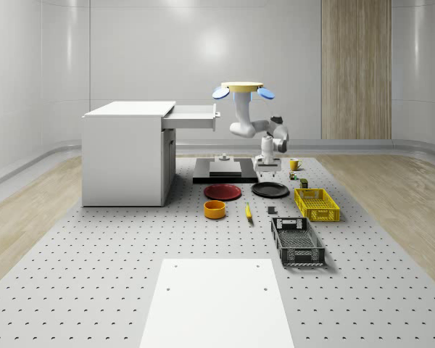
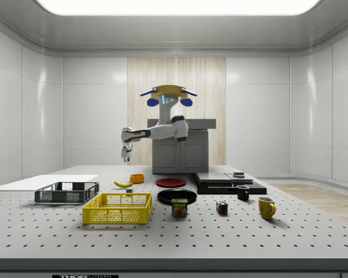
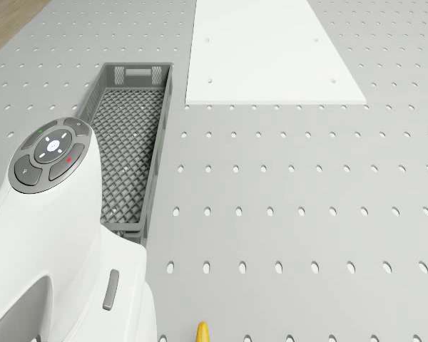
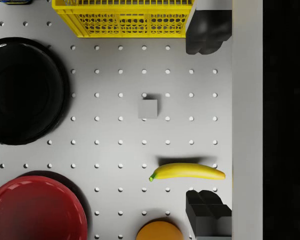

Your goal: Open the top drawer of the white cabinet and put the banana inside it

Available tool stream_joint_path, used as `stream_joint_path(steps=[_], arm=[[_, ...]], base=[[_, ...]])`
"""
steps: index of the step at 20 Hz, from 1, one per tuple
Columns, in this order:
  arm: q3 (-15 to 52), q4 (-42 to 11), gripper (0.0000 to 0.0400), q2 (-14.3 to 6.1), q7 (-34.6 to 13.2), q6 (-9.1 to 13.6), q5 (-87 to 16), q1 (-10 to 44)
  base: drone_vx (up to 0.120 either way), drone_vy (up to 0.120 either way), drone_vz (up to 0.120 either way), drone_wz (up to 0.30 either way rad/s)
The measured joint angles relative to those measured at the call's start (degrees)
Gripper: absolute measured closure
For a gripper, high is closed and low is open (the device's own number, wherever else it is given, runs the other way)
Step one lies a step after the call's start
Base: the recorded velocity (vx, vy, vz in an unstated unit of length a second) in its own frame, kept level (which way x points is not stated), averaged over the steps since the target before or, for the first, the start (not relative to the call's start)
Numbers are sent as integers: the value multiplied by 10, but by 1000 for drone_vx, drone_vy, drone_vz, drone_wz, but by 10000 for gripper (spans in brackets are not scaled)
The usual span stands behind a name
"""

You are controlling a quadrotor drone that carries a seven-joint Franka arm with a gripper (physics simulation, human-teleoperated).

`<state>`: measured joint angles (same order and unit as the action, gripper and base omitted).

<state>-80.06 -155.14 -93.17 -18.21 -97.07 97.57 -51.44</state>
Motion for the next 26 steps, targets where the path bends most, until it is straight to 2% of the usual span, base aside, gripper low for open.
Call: stream_joint_path(steps=[3,11,14,18,26], arm=[[0,0,0,0,0,0,0,0],[0,0,0,1,0,1,0,0],[0,0,0,1,0,1,0,0],[0,0,0,1,0,1,0,0],[2,-15,0,2,30,3,5,-15]], base=[[0,13,-120,0],[0,120,-120,0],[40,27,-120,0],[120,0,-10,0],[0,0,0,0]])
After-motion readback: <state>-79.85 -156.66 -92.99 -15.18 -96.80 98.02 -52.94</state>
